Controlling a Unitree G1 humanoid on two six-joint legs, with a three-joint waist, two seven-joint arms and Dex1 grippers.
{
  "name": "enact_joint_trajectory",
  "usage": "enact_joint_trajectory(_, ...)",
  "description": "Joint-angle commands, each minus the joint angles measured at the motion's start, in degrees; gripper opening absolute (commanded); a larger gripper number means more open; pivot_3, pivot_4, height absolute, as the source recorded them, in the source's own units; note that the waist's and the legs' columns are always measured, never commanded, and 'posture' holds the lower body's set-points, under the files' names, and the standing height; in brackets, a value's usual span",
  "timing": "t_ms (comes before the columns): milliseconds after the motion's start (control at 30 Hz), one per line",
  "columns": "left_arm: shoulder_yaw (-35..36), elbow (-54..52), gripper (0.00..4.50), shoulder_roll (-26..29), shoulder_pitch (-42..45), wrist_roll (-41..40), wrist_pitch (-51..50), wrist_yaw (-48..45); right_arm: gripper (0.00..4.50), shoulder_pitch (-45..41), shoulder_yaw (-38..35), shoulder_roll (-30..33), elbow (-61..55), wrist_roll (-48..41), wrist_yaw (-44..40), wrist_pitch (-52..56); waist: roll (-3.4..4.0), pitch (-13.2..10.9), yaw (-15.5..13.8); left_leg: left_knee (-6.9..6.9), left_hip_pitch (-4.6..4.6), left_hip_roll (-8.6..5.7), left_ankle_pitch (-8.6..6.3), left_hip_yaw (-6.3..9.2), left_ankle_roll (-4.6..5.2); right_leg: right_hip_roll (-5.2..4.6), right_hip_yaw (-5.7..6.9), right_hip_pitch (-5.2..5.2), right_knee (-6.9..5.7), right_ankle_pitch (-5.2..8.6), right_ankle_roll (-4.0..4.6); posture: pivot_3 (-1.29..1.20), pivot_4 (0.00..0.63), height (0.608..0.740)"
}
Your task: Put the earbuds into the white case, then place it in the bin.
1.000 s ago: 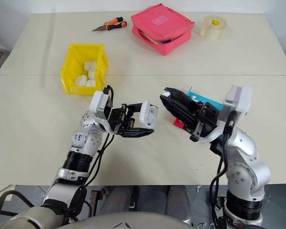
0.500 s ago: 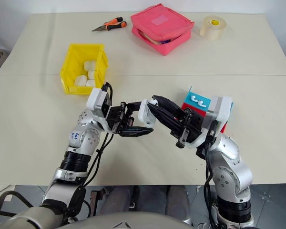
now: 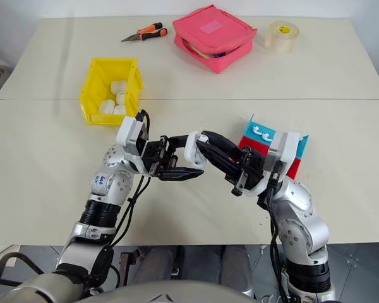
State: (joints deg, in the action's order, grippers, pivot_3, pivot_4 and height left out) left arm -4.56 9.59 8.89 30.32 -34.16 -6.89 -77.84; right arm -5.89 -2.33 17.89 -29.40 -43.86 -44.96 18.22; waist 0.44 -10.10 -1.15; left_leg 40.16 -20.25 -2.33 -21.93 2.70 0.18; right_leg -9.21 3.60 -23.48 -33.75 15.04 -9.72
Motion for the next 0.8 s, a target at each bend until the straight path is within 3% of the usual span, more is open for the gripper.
enact_joint_trajectory(33,-0.1,-1.9,2.8,-1.0,1.6,-1.0,2.0,-1.6,1.83,-0.2,-0.4,2.4,-0.4,-3.0,0.1,3.8,0.0,0.0,0.0,0.0,0.0,-0.01,0.0,0.0,0.0,0.0,0.0,0.0,0.0,0.0,0.0,0.0,0.15,0.74)
enact_joint_trajectory(133,-0.2,-1.5,2.8,-1.2,1.5,-0.7,2.5,-1.9,2.97,-1.0,-1.9,4.9,-1.8,-5.4,-0.3,5.2,0.0,0.0,-0.1,0.0,-0.01,-0.01,0.0,0.0,0.0,-0.01,0.0,0.01,0.03,0.0,0.0,0.0,0.15,0.74)
enact_joint_trajectory(300,1.0,0.0,2.8,-0.6,1.0,0.1,4.1,-1.3,4.49,1.1,-9.0,11.3,-4.8,-8.3,-0.4,6.2,0.0,0.0,-0.3,0.0,-0.02,-0.01,0.0,-0.01,0.01,-0.01,-0.01,0.01,0.03,0.0,0.0,0.0,0.15,0.74)
enact_joint_trajectory(400,2.1,1.8,2.8,1.0,-0.1,1.1,5.9,-1.7,4.49,5.9,-16.1,16.5,-5.2,-7.5,-2.2,5.0,-0.01,0.0,-0.3,-0.05,-0.04,-0.02,-0.01,-0.01,0.02,-0.01,0.0,0.01,0.09,0.0,0.0,0.0,0.15,0.74)
enact_joint_trajectory(500,3.2,3.7,2.8,2.8,-1.2,2.0,8.5,-2.2,4.49,13.0,-21.0,22.0,-3.4,0.5,-8.1,-0.4,0.0,0.0,-0.3,-0.1,-0.03,-0.02,-0.02,-0.08,0.04,-0.01,0.0,0.01,0.1,0.0,0.0,0.0,0.15,0.74)
enact_joint_trajectory(700,4.7,5.6,2.8,3.4,-2.5,3.1,12.4,-0.9,4.49,20.1,-28.2,22.9,8.5,10.0,-14.1,-13.9,-0.04,0.0,-0.3,-0.04,0.03,0.0,-0.01,-0.14,0.06,-0.01,-0.02,0.1,0.1,-0.02,-0.04,0.0,0.15,0.74)
enact_joint_trajectory(800,4.9,5.7,2.8,3.4,-2.9,3.2,13.4,-0.2,4.49,20.3,-30.0,22.6,14.2,10.6,-15.6,-17.2,-0.04,0.0,-0.3,-0.04,0.05,-0.01,-0.01,-0.15,0.06,-0.01,-0.04,0.1,0.1,-0.02,-0.04,0.0,0.15,0.74)
